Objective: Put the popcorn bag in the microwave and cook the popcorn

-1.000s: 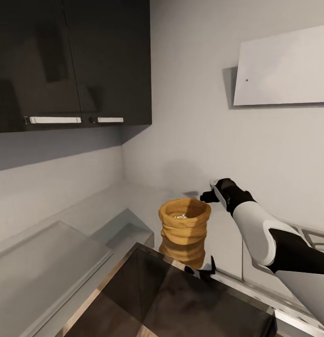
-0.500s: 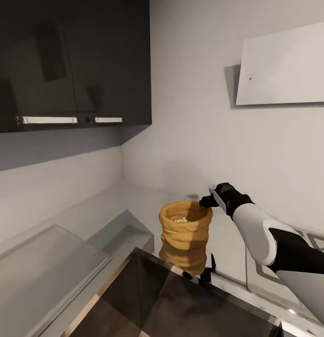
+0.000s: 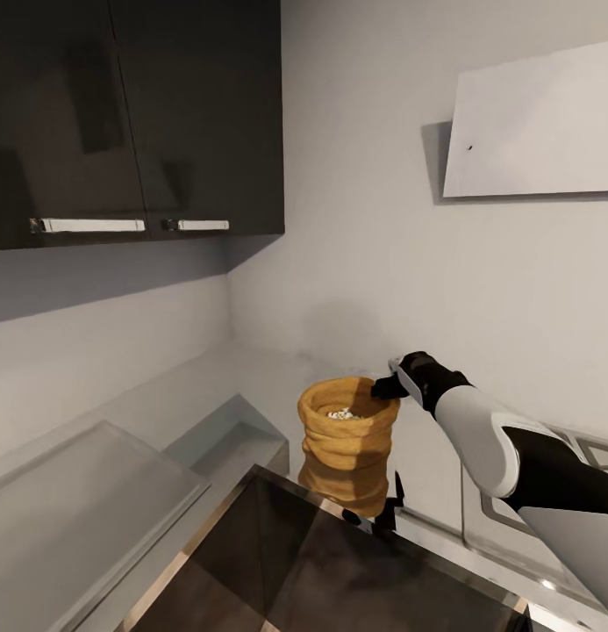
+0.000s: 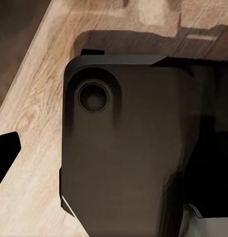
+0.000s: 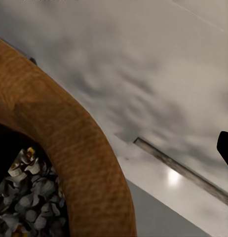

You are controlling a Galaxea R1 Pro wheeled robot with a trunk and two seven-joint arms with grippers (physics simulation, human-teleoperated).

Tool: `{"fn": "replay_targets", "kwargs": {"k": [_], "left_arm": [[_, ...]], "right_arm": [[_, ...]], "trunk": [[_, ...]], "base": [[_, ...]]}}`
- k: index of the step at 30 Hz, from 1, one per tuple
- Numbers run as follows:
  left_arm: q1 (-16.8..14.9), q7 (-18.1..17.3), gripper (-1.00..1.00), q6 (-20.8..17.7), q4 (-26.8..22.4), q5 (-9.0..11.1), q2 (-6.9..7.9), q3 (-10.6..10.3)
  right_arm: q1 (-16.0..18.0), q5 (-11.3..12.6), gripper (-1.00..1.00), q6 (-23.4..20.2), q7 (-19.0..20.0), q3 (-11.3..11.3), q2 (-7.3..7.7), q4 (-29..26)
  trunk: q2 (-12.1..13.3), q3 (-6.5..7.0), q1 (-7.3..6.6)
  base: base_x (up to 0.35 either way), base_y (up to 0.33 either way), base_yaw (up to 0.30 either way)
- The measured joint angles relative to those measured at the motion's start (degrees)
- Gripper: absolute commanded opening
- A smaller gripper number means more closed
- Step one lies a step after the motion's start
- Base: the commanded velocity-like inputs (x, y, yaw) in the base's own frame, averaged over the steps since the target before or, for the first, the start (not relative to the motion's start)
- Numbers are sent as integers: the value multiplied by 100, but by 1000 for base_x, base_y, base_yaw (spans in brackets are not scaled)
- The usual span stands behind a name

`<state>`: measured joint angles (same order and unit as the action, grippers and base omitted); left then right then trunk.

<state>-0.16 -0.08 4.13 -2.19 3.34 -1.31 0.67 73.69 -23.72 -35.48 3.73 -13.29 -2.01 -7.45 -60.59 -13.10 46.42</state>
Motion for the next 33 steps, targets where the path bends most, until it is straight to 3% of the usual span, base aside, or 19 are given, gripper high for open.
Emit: {"fn": "replay_targets", "kwargs": {"k": [12, 13, 22, 26, 31, 33], "left_arm": [[0, 0, 100, 3, 0, 0, 0, 0], [0, 0, 100, 3, 0, 0, 0, 0], [0, 0, 100, 2, 0, 0, 0, 1], [0, 0, 100, 2, 0, 0, 0, 0], [0, 0, 100, 1, 0, 0, 0, 0], [0, 0, 100, 0, -1, 0, 0, 0]], "right_arm": [[-1, -15, 100, -76, 23, 21, 16, -25], [-1, -15, -100, -79, 24, 27, 18, -26], [-1, -45, -100, -83, 22, 138, 28, -34], [-1, -51, -100, -119, 38, 67, 152, -37], [0, -54, -100, -734, 48, 23, 168, -154], [-4, -21, -100, -1114, 60, 19, 163, -553]], "trunk": [[0, 0, 0], [0, 0, 0], [0, 0, 0], [0, 0, 0], [0, 0, 0], [1, -1, 1]], "base": [[0, 0, 0], [0, 0, 0], [0, 0, 0], [0, 0, 0], [0, 0, 0], [0, 0, 0]]}}
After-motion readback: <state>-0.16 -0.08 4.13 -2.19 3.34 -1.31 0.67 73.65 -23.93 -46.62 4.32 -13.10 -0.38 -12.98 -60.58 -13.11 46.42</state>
